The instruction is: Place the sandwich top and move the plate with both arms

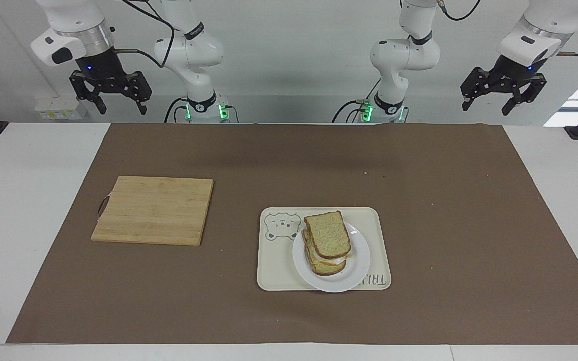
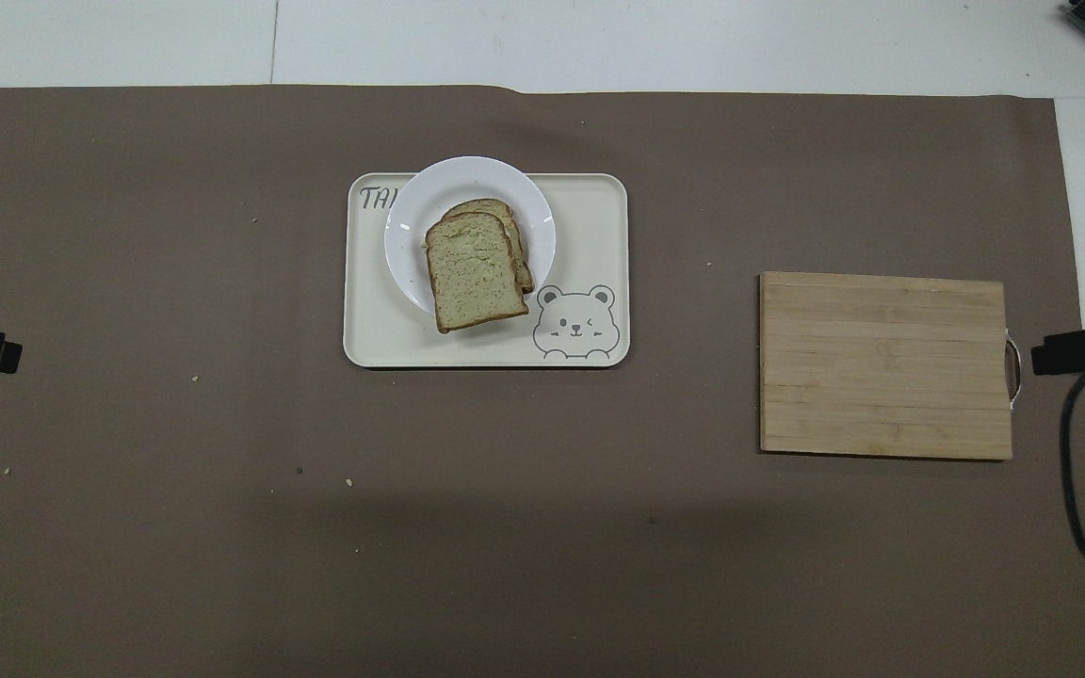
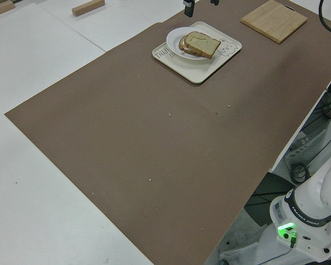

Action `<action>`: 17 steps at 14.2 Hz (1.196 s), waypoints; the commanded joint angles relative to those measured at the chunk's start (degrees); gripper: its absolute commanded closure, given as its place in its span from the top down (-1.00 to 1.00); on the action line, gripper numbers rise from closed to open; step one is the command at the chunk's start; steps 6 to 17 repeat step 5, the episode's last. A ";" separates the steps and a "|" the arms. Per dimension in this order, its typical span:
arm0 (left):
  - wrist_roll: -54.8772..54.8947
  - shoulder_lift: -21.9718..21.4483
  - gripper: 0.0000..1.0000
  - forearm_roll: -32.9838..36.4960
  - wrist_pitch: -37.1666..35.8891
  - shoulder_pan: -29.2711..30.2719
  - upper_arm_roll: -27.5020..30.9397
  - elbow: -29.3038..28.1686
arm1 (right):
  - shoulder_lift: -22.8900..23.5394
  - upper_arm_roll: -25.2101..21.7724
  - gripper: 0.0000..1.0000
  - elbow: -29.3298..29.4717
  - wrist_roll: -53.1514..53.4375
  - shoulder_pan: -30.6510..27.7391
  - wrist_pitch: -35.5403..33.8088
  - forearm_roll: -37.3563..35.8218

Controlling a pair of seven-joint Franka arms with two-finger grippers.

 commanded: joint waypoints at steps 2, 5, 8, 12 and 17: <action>-0.82 -1.60 1.00 0.82 0.61 -0.13 0.02 -1.79 | -0.55 0.04 1.00 0.15 -1.36 -0.38 -0.74 1.08; -1.08 -1.60 1.00 0.73 0.44 -0.13 0.02 -1.79 | -0.55 0.04 1.00 0.15 -1.36 -0.38 -0.74 1.08; -1.08 -1.60 1.00 0.73 0.44 -0.13 0.02 -1.79 | -0.55 0.04 1.00 0.15 -1.36 -0.38 -0.74 1.08; -1.08 -1.60 1.00 0.73 0.44 -0.13 0.02 -1.79 | -0.55 0.04 1.00 0.15 -1.36 -0.38 -0.74 1.08; -1.08 -1.60 1.00 0.73 0.44 -0.13 0.02 -1.79 | -0.55 0.04 1.00 0.15 -1.36 -0.38 -0.74 1.08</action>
